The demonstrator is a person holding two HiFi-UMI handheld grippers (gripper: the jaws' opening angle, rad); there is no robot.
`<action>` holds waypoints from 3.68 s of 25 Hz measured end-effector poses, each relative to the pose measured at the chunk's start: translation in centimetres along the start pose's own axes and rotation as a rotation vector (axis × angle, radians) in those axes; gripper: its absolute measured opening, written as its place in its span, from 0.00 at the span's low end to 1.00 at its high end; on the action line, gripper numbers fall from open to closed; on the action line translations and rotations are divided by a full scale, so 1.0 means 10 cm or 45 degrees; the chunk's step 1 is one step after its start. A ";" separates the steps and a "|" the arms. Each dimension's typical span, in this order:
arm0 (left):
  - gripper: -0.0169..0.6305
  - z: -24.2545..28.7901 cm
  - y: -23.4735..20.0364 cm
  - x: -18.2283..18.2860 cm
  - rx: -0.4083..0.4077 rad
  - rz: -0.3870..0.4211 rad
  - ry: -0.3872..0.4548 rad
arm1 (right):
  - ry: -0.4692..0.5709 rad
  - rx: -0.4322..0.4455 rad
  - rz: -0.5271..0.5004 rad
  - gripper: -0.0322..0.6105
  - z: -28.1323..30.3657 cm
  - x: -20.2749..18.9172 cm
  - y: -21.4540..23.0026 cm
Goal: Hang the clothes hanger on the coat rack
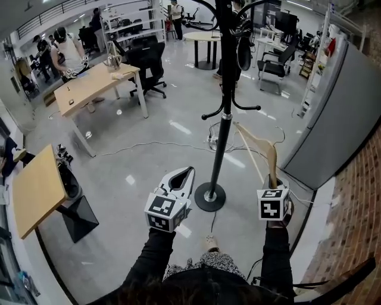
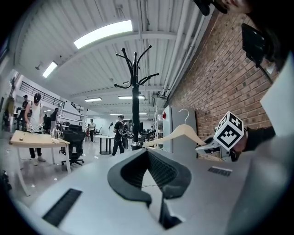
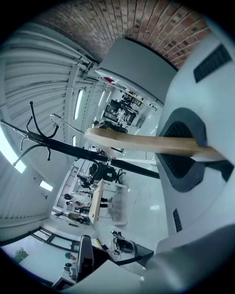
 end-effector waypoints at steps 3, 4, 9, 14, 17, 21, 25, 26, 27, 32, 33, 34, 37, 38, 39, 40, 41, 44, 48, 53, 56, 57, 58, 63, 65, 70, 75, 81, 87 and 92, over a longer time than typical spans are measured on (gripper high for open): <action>0.04 0.15 -0.09 0.05 0.018 0.006 0.001 | -0.011 -0.014 -0.019 0.06 0.20 0.09 0.07; 0.04 0.19 -0.12 0.05 0.026 0.005 0.002 | -0.018 -0.017 -0.019 0.06 0.27 0.10 0.10; 0.04 0.44 -0.25 0.02 0.050 0.006 -0.007 | -0.031 -0.015 0.003 0.06 0.58 0.17 0.22; 0.04 0.71 -0.31 0.00 0.049 -0.003 -0.019 | -0.027 -0.002 -0.016 0.06 0.86 0.33 0.27; 0.04 0.83 -0.31 -0.02 0.046 -0.007 -0.030 | -0.031 0.017 -0.032 0.06 1.00 0.38 0.25; 0.04 0.99 -0.35 -0.04 0.059 -0.004 -0.051 | -0.039 0.046 -0.041 0.06 1.21 0.46 0.24; 0.04 1.15 -0.39 -0.09 0.070 -0.010 -0.065 | -0.046 0.070 -0.053 0.06 1.44 0.51 0.25; 0.04 1.18 -0.41 -0.10 0.074 -0.015 -0.069 | -0.049 0.075 -0.055 0.06 1.49 0.52 0.24; 0.04 1.20 -0.43 -0.11 0.078 -0.022 -0.074 | -0.052 0.080 -0.057 0.06 1.53 0.54 0.24; 0.04 1.35 -0.50 -0.19 0.098 -0.041 -0.096 | -0.070 0.093 -0.101 0.06 1.80 0.59 0.21; 0.04 1.39 -0.51 -0.21 0.101 -0.047 -0.103 | -0.077 0.103 -0.108 0.06 1.86 0.59 0.20; 0.04 1.41 -0.52 -0.23 0.104 -0.055 -0.111 | -0.084 0.114 -0.111 0.06 1.91 0.59 0.19; 0.04 1.46 -0.56 -0.29 0.122 -0.066 -0.129 | -0.097 0.140 -0.116 0.06 2.06 0.61 0.17; 0.04 1.48 -0.58 -0.31 0.129 -0.066 -0.133 | -0.098 0.146 -0.119 0.06 2.10 0.62 0.16; 0.04 1.50 -0.60 -0.31 0.135 -0.065 -0.136 | -0.099 0.153 -0.123 0.06 2.15 0.64 0.15; 0.04 1.52 -0.61 -0.32 0.139 -0.065 -0.138 | -0.101 0.161 -0.126 0.06 2.20 0.66 0.15; 0.04 1.54 -0.62 -0.32 0.142 -0.067 -0.139 | -0.103 0.169 -0.128 0.06 2.24 0.67 0.14; 0.04 1.59 -0.67 -0.32 0.155 -0.083 -0.137 | -0.106 0.190 -0.132 0.06 2.35 0.71 0.10; 0.04 1.67 -0.72 -0.32 0.164 -0.082 -0.136 | -0.115 0.214 -0.137 0.06 2.49 0.71 0.03; 0.04 1.70 -0.73 -0.37 0.163 -0.078 -0.152 | -0.136 0.249 -0.124 0.06 2.58 0.64 -0.02; 0.04 1.71 -0.75 -0.40 0.172 -0.086 -0.159 | -0.125 0.289 -0.096 0.06 2.61 0.63 -0.04; 0.04 1.71 -0.75 -0.41 0.171 -0.087 -0.161 | -0.121 0.298 -0.090 0.06 2.62 0.63 -0.05; 0.04 1.71 -0.74 -0.42 0.169 -0.088 -0.162 | -0.119 0.305 -0.086 0.07 2.62 0.63 -0.05; 0.04 1.69 -0.68 -0.42 0.146 -0.090 -0.158 | -0.084 0.316 -0.064 0.07 2.55 0.64 -0.03; 0.04 1.68 -0.67 -0.39 0.137 -0.097 -0.155 | -0.042 0.338 -0.032 0.09 2.51 0.67 -0.02; 0.04 1.59 -0.68 -0.33 0.131 -0.093 -0.129 | 0.029 0.343 -0.030 0.16 2.35 0.76 -0.01; 0.04 1.46 -0.60 -0.21 0.115 -0.081 -0.099 | 0.130 0.308 -0.043 0.18 2.07 0.94 0.02; 0.04 1.17 -0.46 -0.09 0.087 -0.062 -0.051 | 0.205 0.253 -0.028 0.18 1.64 0.94 0.02; 0.04 0.72 -0.32 0.00 0.076 -0.037 -0.018 | 0.277 0.186 0.019 0.18 1.03 0.84 -0.02; 0.04 0.29 -0.15 -0.07 0.043 -0.046 -0.023 | 0.342 0.169 0.014 0.17 0.48 0.66 -0.16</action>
Point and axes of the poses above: the fingertips, and each gripper's own axes: z forward along the fingers, y to its right, x out of its top, the point moved 6 cm from there along -z, backward along the fingers, and after that the axes turned 8 degrees about x, right-handed, at the moved point
